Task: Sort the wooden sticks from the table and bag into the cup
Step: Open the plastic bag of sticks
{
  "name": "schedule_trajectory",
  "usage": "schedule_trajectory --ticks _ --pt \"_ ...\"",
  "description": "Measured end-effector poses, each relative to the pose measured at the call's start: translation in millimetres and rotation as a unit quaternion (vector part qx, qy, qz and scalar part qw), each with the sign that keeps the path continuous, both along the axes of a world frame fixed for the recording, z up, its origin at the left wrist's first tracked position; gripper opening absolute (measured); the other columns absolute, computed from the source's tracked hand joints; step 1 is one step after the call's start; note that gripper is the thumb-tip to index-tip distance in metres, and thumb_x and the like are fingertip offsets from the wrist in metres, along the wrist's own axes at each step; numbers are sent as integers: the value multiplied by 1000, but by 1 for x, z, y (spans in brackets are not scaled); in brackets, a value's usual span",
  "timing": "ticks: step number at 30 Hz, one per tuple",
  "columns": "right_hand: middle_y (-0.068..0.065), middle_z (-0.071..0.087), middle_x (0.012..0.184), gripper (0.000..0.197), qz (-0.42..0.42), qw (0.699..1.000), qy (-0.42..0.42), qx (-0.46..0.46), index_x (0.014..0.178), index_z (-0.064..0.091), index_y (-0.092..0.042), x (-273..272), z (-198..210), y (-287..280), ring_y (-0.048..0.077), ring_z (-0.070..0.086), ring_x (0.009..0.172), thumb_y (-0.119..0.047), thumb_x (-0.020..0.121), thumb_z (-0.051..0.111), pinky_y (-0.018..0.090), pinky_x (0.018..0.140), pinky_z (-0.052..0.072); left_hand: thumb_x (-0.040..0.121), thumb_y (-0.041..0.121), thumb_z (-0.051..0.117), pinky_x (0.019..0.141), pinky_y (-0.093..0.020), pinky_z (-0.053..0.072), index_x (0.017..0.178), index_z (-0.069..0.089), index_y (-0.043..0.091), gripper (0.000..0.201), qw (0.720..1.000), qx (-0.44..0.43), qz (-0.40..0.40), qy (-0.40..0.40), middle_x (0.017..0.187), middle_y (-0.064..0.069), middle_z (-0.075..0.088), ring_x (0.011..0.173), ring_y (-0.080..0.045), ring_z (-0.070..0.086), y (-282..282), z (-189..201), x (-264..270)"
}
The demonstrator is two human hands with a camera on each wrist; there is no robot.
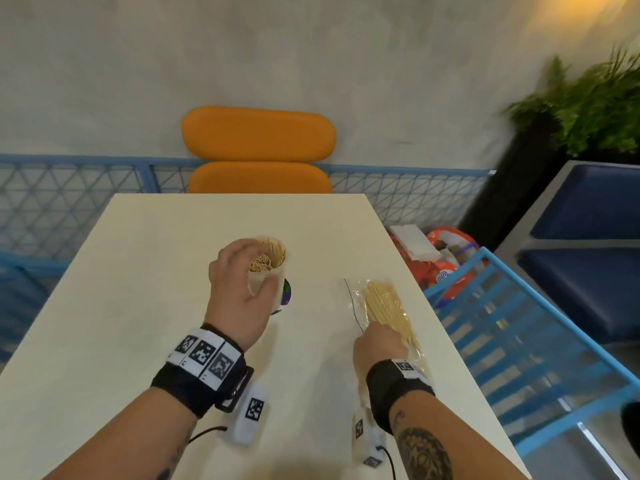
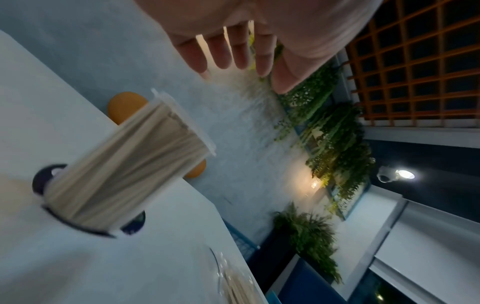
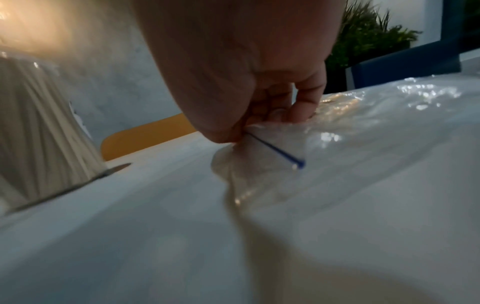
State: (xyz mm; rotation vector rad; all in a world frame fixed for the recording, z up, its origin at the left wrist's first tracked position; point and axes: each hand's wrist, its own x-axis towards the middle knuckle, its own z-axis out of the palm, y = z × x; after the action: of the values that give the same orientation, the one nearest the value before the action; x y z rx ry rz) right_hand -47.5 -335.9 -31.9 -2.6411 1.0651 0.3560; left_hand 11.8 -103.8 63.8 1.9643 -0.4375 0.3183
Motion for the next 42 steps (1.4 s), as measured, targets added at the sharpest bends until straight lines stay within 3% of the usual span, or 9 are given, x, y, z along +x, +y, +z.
schedule_trajectory --ticks 5,8,11,14,21,26,32,36,42 --pt "16 66 115 31 -13 985 -87 151 114 63 1 -5 20 6 29 63 103 -17 100 42 32 82 48 96 18 59 75 -14 43 91 62 40 23 988 5 -58 141 98 18 65 85 4 57 -17 -22 -25" --pt "13 66 96 30 -33 951 -208 225 100 64 2 -15 34 29 26 61 88 -18 100 42 38 83 52 97 37 55 85 -36 56 95 62 34 8 961 47 -81 259 99 8 69 88 -11 67 -32 -38 -20" --pt "4 60 83 27 -46 919 -273 280 93 60 -1 -25 44 61 18 54 74 -22 99 44 33 71 47 94 55 53 80 -45 61 99 60 23 33 937 29 -89 337 94 0 70 82 -21 72 -47 -31 -15" --pt "-2 60 82 18 -17 906 -313 284 90 57 -12 -28 46 87 12 53 73 -23 100 47 23 62 40 88 62 53 73 -43 63 98 62 21 42 940 57 -103 319 83 -1 71 77 -24 72 -51 -19 -7" --pt "-10 61 86 10 29 896 -363 255 90 59 -22 -43 42 123 1 54 76 -25 98 55 8 64 39 96 21 47 77 -35 56 67 58 18 31 951 222 -86 198 77 -2 70 79 -25 68 -23 -6 -1" --pt "-11 67 92 4 -61 845 -427 317 96 65 -25 -32 66 113 5 61 86 -27 94 62 19 76 46 90 21 56 72 -31 57 67 70 17 27 952 180 -116 219 64 4 71 72 -16 71 -4 -3 -17" --pt "-5 72 75 29 -65 880 -349 316 79 72 -18 -24 78 104 14 68 76 -47 77 76 39 77 59 85 22 68 70 -23 47 69 70 27 17 951 163 -137 226 71 7 72 78 -11 68 -5 -17 -45" --pt "-1 73 72 21 -79 879 -333 331 72 72 -17 -42 69 99 21 71 76 -37 77 75 46 77 61 79 31 73 68 -25 49 64 71 29 15 947 135 -135 258 69 10 72 74 -9 67 -8 -30 -62" --pt "9 75 77 23 -90 841 -312 432 82 73 -7 -69 73 89 21 72 71 -29 85 75 38 68 63 68 40 73 83 -37 56 68 75 32 8 941 83 -121 304 73 13 75 78 -8 71 -16 -44 -81"
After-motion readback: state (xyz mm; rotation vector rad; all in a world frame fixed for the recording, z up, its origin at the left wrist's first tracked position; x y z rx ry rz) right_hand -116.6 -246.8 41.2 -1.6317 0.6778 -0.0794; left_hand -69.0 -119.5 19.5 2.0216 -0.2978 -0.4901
